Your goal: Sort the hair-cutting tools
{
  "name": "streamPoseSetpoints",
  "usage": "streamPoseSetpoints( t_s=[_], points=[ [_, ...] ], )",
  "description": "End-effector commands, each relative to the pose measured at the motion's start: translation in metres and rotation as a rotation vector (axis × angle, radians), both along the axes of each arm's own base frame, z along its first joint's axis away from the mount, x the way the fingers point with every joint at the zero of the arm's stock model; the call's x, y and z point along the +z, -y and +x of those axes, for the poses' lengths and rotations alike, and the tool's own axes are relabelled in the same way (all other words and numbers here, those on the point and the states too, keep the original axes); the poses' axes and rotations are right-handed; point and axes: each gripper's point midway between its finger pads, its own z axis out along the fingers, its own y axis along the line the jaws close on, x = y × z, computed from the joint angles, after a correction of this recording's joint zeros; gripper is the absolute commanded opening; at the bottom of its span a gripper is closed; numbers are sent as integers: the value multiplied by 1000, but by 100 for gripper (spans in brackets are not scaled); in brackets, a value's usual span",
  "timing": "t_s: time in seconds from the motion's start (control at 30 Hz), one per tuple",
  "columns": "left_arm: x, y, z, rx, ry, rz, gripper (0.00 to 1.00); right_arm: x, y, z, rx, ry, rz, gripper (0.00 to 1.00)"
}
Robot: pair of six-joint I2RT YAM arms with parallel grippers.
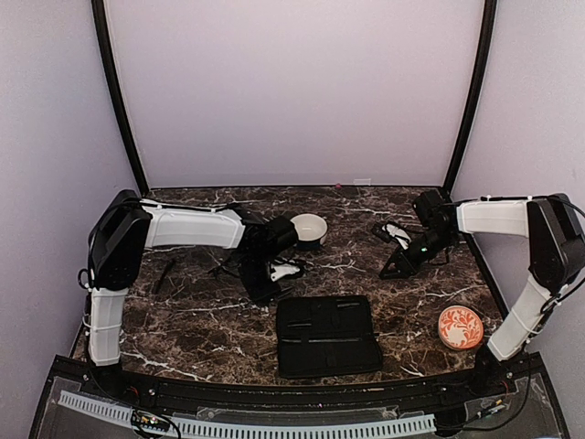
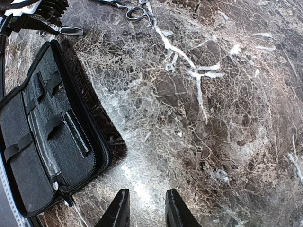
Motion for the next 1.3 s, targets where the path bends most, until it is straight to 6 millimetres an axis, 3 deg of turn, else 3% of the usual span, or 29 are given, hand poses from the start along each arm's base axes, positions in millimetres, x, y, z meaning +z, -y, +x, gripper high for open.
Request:
streamPoseSetpoints(
  t_s=[0.0,0.23,0.53,0.67,0.83,0.97,1.27],
  points=[
    [-16,-35,-22,46,-120,175,8,-1,1,-1,7,-9,8,25],
    [-7,-39,-15,74,-71,193,0,-1,0,-1,10,-13,10,25],
    [32,-29,19,110,136,108,0,2,1,0,12,1,5,25],
    [48,-22,24,92,169,61,0,2,1,-1,13,-2,8,25],
    [70,-10,16,35,171,-18,0,1,0,-1,15,-9,10,25],
    [82,9,-7,-100,166,-113,0,0,0,-1,16,-11,7,25],
    [66,20,-37,-214,108,-29,0,-1,2,-1,17,-9,-5,24]
  ],
)
